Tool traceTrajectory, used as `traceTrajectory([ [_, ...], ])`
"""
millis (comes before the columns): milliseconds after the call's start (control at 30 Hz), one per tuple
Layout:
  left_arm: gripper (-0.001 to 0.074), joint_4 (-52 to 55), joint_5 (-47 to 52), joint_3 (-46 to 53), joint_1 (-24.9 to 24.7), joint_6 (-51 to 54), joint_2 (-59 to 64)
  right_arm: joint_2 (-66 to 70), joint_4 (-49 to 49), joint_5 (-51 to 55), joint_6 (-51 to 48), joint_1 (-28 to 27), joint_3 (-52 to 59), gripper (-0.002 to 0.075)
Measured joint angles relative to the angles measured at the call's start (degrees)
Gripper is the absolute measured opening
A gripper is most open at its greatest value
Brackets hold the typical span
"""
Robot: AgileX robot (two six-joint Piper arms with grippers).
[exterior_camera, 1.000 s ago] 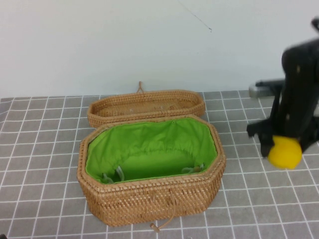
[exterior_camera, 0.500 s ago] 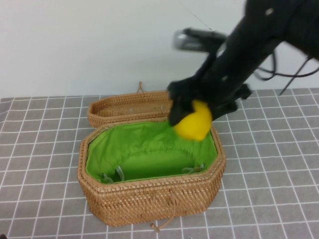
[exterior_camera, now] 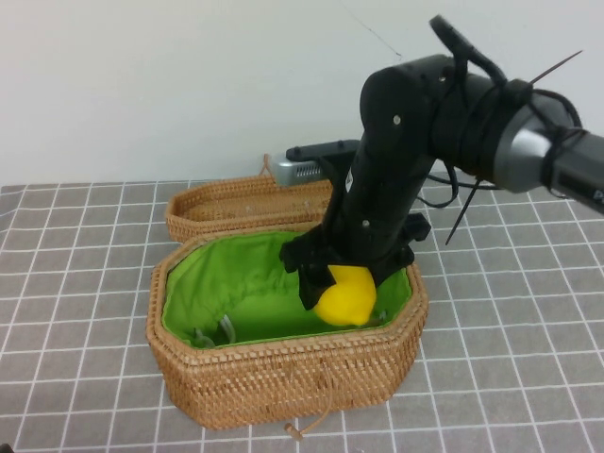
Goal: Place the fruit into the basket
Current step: Place the lemon on the basket
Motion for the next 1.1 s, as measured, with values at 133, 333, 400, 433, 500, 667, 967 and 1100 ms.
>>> traceTrajectory([
  [133, 0.0001, 0.0, 0.0, 0.0, 0.0, 0.0, 0.0, 0.45, -0.31, -0.01, 0.0, -0.1, 0.0, 0.0615],
  [333, 0.0001, 0.0, 0.0, 0.0, 0.0, 0.0, 0.0, 0.45, -1.07, 0.1, -0.11, -0.1, 0.0, 0.0615],
  [400, 0.0001, 0.0, 0.0, 0.0, 0.0, 0.0, 0.0, 0.45, -1.17, 0.1, -0.11, -0.1, 0.0, 0.0616],
  [433, 0.0001, 0.0, 0.0, 0.0, 0.0, 0.0, 0.0, 0.45, -1.51, 0.36, -0.11, -0.1, 0.0, 0.0619],
  [500, 0.0001, 0.0, 0.0, 0.0, 0.0, 0.0, 0.0, 0.45, -1.74, 0.47, 0.14, -0.1, 0.0, 0.0638],
  [667, 0.0001, 0.0, 0.0, 0.0, 0.0, 0.0, 0.0, 0.45, -2.14, 0.51, 0.66, -0.1, 0.0, 0.0677],
  [967, 0.0001, 0.0, 0.0, 0.0, 0.0, 0.0, 0.0, 0.45, -1.78, -0.83, 0.91, -0.1, 0.0, 0.0593],
  [1100, 0.0001, 0.0, 0.0, 0.0, 0.0, 0.0, 0.0, 0.45, -4.71, 3.59, 0.26, -0.1, -2.08, 0.0214],
])
